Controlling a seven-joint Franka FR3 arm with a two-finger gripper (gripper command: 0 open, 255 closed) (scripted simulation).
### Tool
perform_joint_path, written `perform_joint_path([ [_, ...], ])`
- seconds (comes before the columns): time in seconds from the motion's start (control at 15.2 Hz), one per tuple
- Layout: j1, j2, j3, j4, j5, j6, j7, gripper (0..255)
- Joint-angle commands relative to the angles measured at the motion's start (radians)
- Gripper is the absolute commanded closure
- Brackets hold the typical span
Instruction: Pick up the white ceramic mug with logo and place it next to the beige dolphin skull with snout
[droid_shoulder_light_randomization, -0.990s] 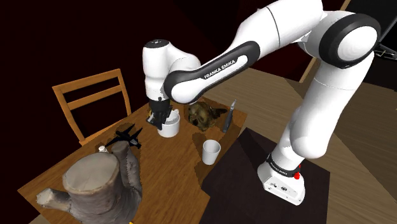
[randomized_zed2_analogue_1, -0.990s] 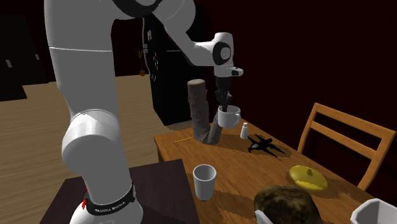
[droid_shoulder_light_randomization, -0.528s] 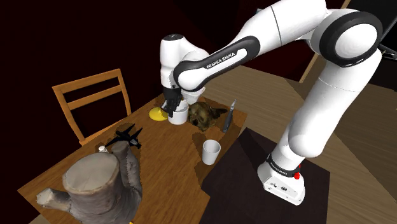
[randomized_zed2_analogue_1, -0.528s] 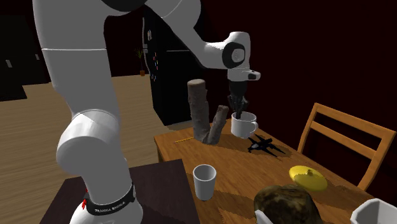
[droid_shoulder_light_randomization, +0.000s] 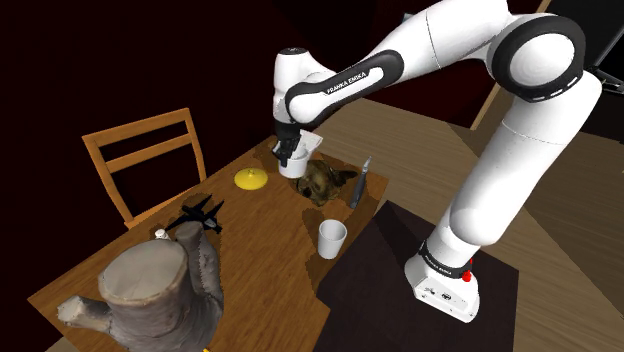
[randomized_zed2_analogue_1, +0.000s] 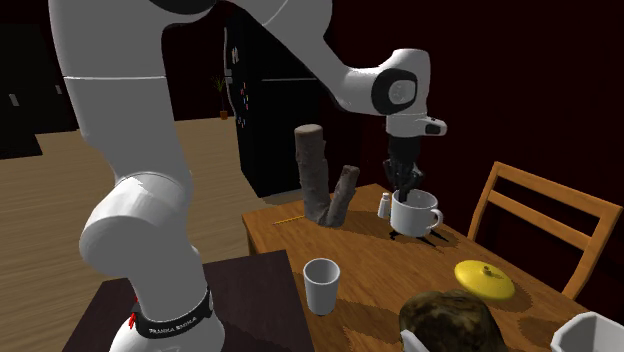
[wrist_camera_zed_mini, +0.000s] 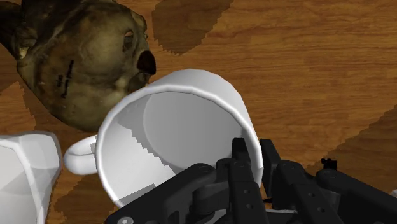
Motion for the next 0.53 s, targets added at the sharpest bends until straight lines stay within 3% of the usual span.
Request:
perform_joint_path([
  [0.0,-0.026,0.0,-0.025,0.009,0.004,-0.007,-0.056,255],
  [0.46,-0.112,0.051,-0.104,0.072,0.007,-0.01,-0.222,255],
])
